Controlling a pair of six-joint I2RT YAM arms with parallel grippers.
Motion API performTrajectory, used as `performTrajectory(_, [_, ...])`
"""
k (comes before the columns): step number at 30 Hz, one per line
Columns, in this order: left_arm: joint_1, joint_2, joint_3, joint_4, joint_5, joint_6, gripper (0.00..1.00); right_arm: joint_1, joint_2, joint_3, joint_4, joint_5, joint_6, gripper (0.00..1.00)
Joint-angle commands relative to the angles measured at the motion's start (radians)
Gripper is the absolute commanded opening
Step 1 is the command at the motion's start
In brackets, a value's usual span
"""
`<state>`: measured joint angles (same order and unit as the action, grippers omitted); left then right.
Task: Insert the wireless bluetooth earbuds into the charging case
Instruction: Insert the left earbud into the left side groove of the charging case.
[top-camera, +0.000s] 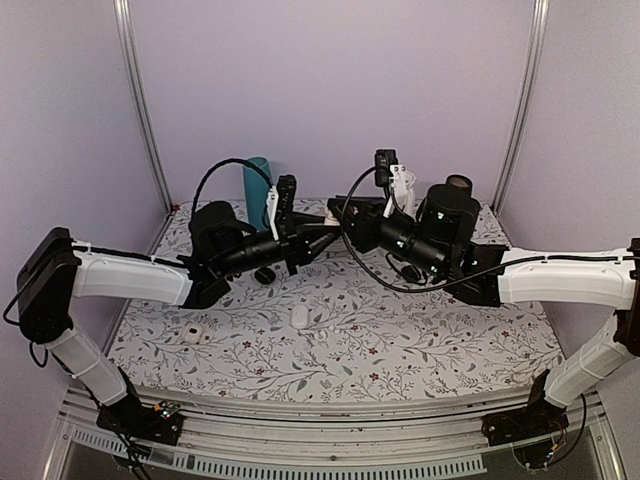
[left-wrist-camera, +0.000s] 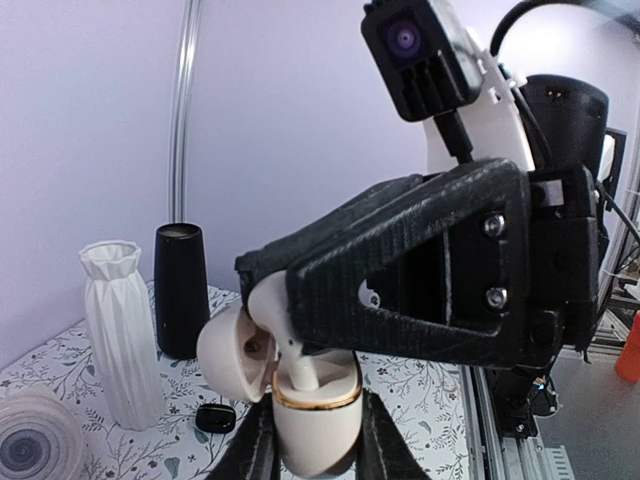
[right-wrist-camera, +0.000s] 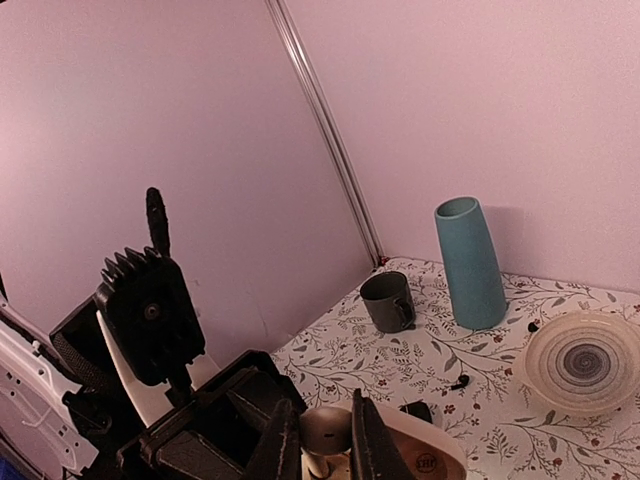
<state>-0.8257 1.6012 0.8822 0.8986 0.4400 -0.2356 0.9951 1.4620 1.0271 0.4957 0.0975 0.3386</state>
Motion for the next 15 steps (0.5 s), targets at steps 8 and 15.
performTrajectory(8, [-0.008, -0.062, 0.013, 0.084, -0.071, 0.025, 0.0, 0.016, 0.013, -0.019, -0.056, -0.001, -0.004, 0.13])
performTrajectory(15, [-0.008, -0.064, 0.011, 0.083, -0.09, 0.029, 0.0, 0.016, 0.007, -0.027, -0.056, 0.003, -0.002, 0.14])
